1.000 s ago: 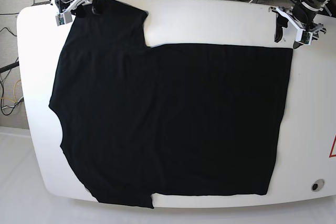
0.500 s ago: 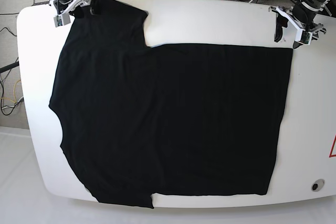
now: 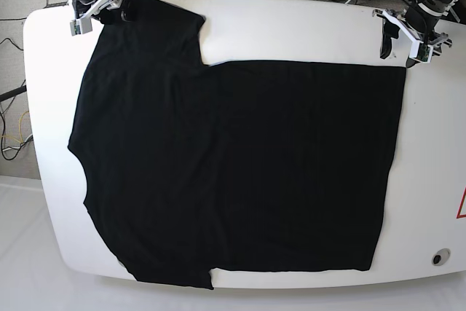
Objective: Fold the T-shirt properly
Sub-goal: 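Hold the shirt edges raised in both grippers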
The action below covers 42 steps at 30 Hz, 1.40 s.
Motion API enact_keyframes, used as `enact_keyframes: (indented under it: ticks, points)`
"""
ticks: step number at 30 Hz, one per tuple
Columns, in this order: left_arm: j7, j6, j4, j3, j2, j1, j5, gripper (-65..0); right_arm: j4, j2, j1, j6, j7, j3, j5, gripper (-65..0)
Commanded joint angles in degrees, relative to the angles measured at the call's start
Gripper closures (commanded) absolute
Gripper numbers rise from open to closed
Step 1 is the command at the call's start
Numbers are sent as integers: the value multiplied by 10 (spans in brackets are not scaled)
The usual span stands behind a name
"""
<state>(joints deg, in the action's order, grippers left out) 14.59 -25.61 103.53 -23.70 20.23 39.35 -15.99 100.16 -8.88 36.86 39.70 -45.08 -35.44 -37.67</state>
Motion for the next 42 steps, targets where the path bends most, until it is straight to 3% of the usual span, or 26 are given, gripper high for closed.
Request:
enact_keyframes:
  ticks: [1,42]
  points:
    - [-11,0,8,-3,8,3,-10,-353,-1,-4,1,3,-2,-4,-2,-384]
    - [-1,3,-1,-2,14,-3,-13,-353,0,3,9,3,-4,9,12,-380]
